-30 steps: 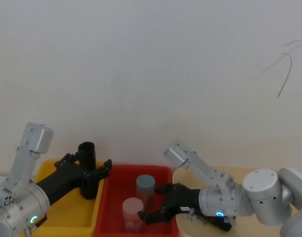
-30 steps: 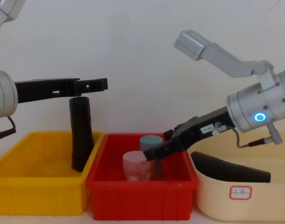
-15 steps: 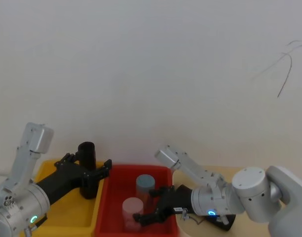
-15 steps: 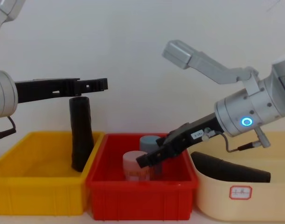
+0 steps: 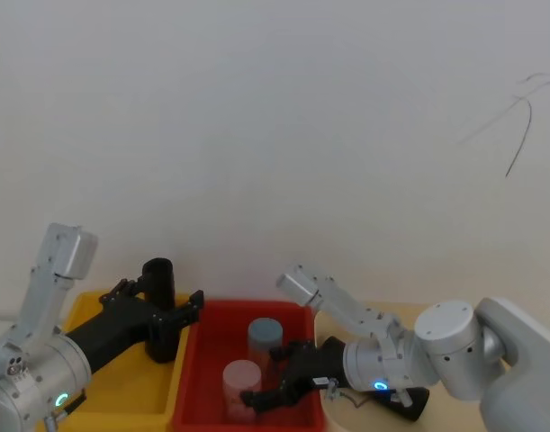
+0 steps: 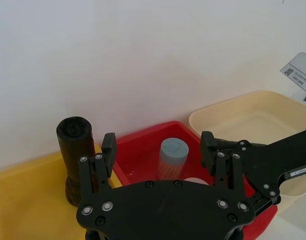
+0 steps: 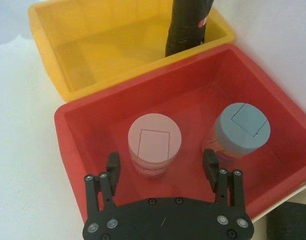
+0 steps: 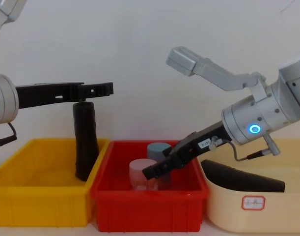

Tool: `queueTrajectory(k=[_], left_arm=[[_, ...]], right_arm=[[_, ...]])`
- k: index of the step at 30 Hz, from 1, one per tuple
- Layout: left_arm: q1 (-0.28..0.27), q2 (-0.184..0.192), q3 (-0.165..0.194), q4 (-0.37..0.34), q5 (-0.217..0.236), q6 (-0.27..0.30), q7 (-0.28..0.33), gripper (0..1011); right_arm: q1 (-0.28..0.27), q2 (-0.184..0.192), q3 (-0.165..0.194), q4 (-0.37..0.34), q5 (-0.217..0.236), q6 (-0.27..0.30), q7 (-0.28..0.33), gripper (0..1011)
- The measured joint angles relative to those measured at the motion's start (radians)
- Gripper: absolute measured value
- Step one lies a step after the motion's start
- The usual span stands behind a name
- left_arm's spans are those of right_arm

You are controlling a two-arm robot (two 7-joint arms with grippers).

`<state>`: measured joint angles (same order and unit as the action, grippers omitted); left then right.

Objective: Pick up the garbage bag with the one hand and transfer it to the other hand.

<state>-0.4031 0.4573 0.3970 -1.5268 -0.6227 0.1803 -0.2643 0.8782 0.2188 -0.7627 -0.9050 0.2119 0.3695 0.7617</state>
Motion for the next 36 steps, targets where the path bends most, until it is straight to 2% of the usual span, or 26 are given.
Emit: queueTrajectory(k=[24,36], left_arm=[[0.0,0.0,0.0,0.0,0.0,0.0,0.0,1001],[0.0,0.0,0.0,0.0,0.0,0.0,0.0,1001]], right_arm=[[0.032,-0.014,-0.013,0.031,-0.041,0.034,0.003,1001],[0.058,-0.05,-0.028,0.089,-0.064,0.029,0.015,1001]])
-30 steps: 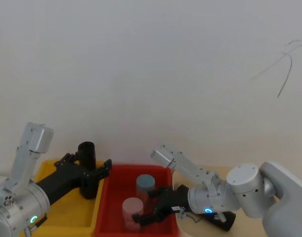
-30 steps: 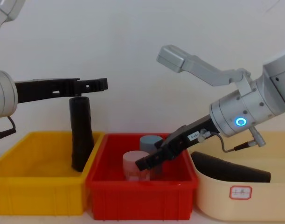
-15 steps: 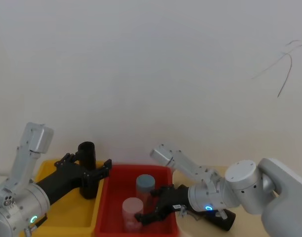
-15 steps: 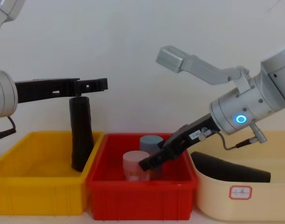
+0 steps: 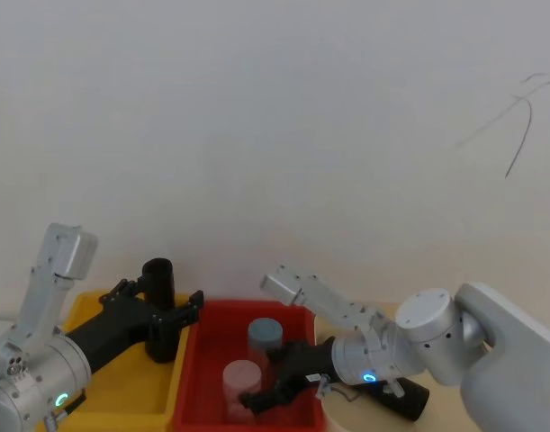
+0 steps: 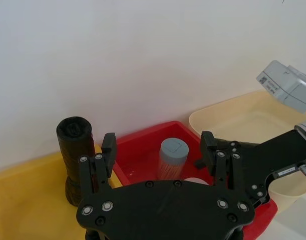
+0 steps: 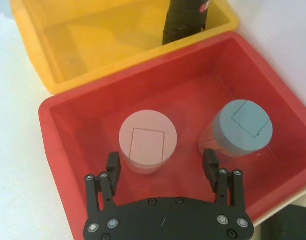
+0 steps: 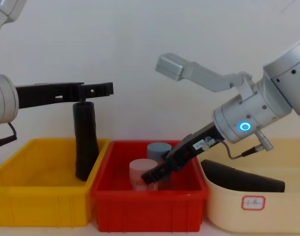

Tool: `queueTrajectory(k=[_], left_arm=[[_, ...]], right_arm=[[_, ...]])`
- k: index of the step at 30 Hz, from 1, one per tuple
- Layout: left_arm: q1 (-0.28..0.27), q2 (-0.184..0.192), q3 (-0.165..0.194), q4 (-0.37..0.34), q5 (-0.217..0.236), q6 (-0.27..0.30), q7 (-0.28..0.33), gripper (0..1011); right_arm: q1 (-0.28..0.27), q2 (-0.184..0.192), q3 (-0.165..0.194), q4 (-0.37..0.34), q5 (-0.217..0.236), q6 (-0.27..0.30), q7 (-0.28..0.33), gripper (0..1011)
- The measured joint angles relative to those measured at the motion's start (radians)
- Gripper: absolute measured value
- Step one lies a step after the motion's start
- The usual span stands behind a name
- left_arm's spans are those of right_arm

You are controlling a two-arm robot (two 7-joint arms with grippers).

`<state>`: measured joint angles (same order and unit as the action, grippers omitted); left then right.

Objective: Pick up the garbage bag with the one hand and transfer it to the other hand.

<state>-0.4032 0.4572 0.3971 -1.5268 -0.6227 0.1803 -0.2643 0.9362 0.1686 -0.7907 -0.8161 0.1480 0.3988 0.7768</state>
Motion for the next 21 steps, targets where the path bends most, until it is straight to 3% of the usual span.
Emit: queueTrajectory(k=[21], left_arm=[[0.0,0.0,0.0,0.0,0.0,0.0,0.0,1001]], right_arm=[[0.036,-0.065,-0.007,0.101,-0.022,-0.048,0.028,1001]])
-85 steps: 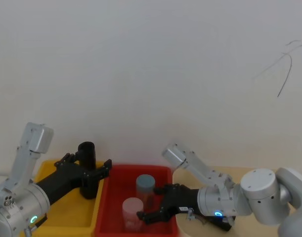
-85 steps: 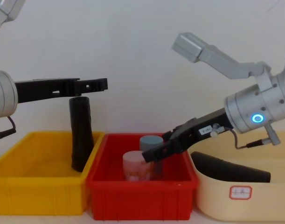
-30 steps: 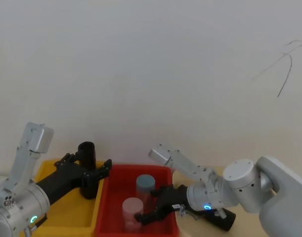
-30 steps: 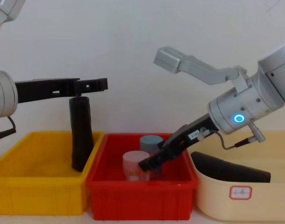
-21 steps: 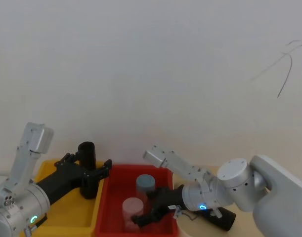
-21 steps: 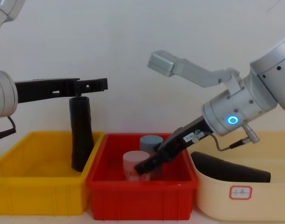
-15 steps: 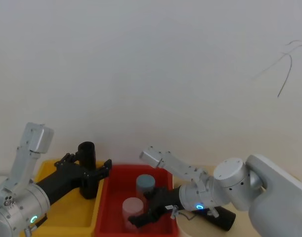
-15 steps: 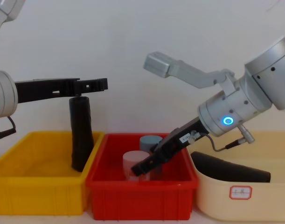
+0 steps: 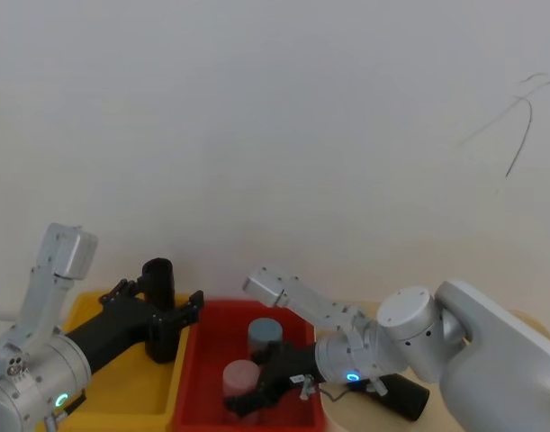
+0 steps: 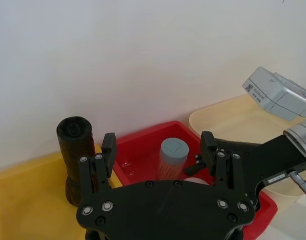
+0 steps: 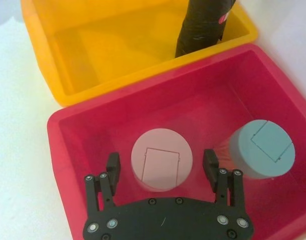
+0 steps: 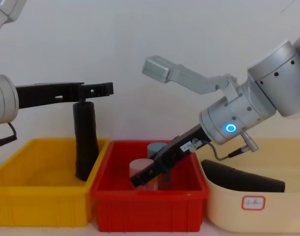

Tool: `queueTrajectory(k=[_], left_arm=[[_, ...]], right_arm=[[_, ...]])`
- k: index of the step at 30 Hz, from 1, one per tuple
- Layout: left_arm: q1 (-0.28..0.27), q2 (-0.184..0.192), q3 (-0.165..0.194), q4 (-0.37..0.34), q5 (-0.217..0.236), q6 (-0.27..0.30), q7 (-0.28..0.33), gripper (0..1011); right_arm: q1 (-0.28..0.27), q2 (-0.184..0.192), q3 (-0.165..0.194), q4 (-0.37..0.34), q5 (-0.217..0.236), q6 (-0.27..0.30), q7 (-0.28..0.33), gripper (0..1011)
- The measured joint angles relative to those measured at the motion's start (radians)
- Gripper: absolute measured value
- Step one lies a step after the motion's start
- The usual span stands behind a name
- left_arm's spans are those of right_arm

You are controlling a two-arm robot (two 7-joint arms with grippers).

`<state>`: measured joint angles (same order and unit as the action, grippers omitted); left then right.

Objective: Pick up the garbage bag with the one hand and transfer it to the other hand.

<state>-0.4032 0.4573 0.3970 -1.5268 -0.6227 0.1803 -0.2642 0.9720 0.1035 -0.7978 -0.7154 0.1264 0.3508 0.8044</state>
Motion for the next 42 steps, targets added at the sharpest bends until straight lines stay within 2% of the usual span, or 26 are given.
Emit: queueTrajectory(k=[9,15,16,19,20,23,35,42], left_arm=[[0.0,0.0,0.0,0.0,0.0,0.0,0.0,1001],[0.0,0.0,0.0,0.0,0.0,0.0,0.0,1001],[0.0,0.0,0.0,0.0,0.0,0.0,0.0,1001],[0.0,0.0,0.0,0.0,0.0,0.0,0.0,1002],[0.0,0.0,0.0,0.0,0.0,0.0,0.0,1001],[0.0,0.0,0.0,0.0,0.0,0.0,0.0,1001],[0.0,0.0,0.0,0.0,0.0,0.0,0.0,1001],[0.0,0.0,0.0,0.0,0.0,0.0,0.0,1001]], right_arm=[[0.004,-0.012,0.003,0.021,-0.002,-0.013,0.015,993],[0.005,-0.017,0.004,0.027,-0.003,-0.018,0.02,876],[0.005,-0.017,0.005,0.029,-0.003,-0.019,0.021,826],[0.005,-0.018,0.005,0.031,-0.003,-0.02,0.023,773],[0.005,-0.019,0.005,0.032,-0.004,-0.021,0.023,714],[0.006,-0.02,0.005,0.033,-0.004,-0.022,0.024,670],[0.0,-0.016,0.014,0.021,-0.004,-0.02,0.025,667],[-0.04,0.034,0.052,-0.081,0.018,0.009,-0.007,666]])
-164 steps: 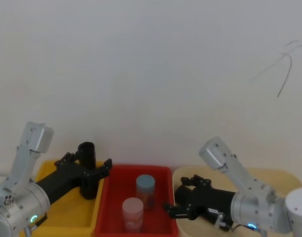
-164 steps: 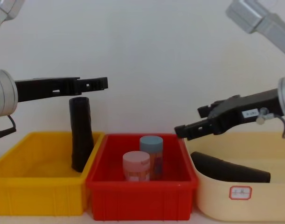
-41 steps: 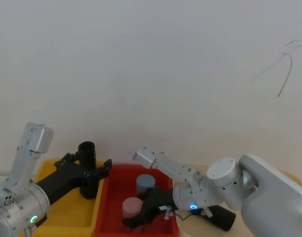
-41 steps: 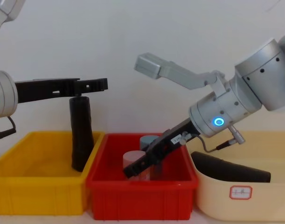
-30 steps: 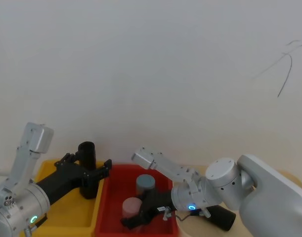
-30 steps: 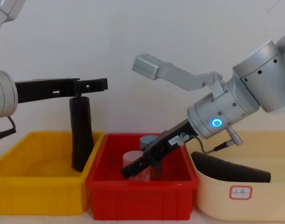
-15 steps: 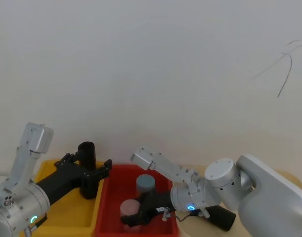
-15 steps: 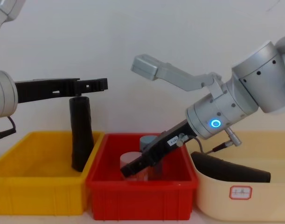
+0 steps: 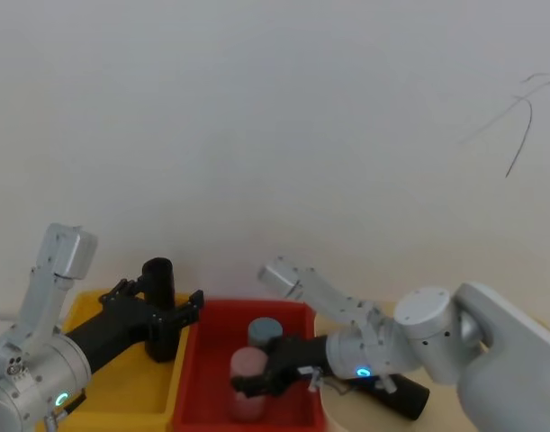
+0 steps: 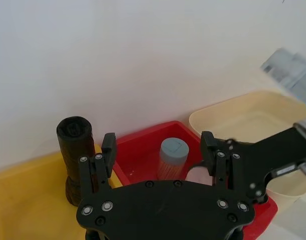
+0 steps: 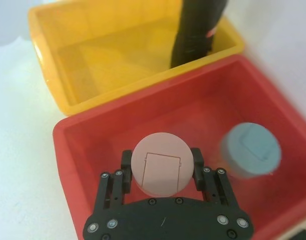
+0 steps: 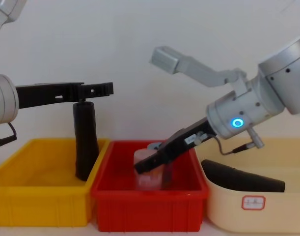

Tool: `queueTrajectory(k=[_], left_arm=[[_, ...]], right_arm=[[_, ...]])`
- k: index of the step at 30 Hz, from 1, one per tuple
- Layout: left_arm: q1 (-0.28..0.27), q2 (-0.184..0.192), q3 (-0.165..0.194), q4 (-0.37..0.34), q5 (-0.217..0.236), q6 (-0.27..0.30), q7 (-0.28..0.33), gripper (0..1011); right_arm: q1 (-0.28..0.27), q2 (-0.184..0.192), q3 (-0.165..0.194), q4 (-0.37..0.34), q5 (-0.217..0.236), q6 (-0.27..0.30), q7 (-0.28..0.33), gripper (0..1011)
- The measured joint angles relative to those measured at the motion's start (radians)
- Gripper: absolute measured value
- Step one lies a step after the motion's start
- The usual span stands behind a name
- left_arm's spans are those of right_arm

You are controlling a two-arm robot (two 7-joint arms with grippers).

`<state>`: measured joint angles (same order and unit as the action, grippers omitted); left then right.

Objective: Pick up the garbage bag with the one hand and transfer it to the other hand.

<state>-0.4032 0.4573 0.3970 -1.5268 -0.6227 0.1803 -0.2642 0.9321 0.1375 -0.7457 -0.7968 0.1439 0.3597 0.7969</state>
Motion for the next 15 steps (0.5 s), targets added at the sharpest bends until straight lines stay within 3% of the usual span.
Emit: queueTrajectory(k=[15], left_arm=[[0.0,0.0,0.0,0.0,0.0,0.0,0.0,1001]], right_arm=[[-0.106,0.141,0.12,-0.292,0.048,0.075,-0.13,666]])
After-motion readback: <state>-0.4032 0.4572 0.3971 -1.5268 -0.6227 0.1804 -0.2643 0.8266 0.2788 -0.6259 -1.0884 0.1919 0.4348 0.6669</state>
